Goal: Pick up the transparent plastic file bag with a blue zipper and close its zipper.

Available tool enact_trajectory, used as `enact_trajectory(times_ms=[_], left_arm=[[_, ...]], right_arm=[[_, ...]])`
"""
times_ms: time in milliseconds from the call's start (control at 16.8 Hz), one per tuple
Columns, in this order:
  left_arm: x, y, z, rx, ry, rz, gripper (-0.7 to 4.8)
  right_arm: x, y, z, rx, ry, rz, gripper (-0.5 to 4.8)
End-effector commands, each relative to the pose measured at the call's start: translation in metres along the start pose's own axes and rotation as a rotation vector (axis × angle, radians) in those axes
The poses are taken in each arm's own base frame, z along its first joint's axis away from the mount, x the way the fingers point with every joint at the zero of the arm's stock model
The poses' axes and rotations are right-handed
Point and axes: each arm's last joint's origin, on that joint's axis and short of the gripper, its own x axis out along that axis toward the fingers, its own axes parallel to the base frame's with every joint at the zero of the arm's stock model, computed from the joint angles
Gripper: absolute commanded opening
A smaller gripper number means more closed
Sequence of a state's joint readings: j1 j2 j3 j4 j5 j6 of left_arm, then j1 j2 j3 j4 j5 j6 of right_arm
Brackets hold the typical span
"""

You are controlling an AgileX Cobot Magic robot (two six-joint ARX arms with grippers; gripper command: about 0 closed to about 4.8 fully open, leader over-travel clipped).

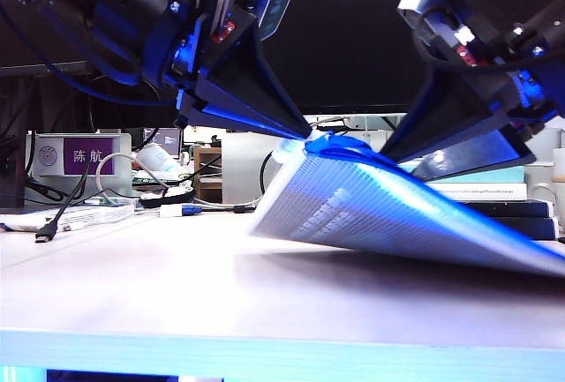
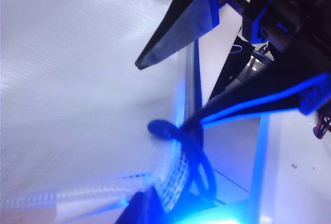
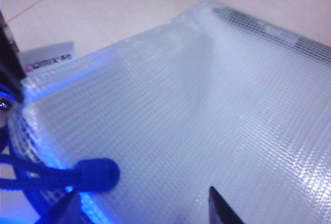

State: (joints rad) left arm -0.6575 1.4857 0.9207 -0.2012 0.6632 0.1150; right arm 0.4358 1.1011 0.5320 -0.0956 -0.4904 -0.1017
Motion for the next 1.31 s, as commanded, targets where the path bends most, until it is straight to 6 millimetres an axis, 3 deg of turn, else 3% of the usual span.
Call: enact_trajectory(times_ms=[60,298,655,1013,1311], left_arm=[[-0.003,-0.003,0.009,0.027,-0.038,-0.043,-0.06],[-0.006,0.001,0.009,0.013,-0.04,-0.04,-0.06],[-0.014,0.011,0.008,-0.053,-0.057,-0.031,-0.06],[-0.014,0.011,0.006,-0.044,-0.042,-0.021,-0.06],[-0.015,0.019,-0.001,0.056,0.07,0.274,-0.06]], right_arm=[[0.002,0.004,0.003,-0.062,-0.006,-0.021,3.15],[0.006,0.014,0.004,-0.089,-0.002,0.025,3.15],[0.017,0.047,0.01,-0.207,-0.042,0.103,3.15],[0.018,0.048,0.011,-0.215,-0.052,0.049,3.06],[0.017,0.05,0.011,-0.2,-0.044,0.115,3.49]])
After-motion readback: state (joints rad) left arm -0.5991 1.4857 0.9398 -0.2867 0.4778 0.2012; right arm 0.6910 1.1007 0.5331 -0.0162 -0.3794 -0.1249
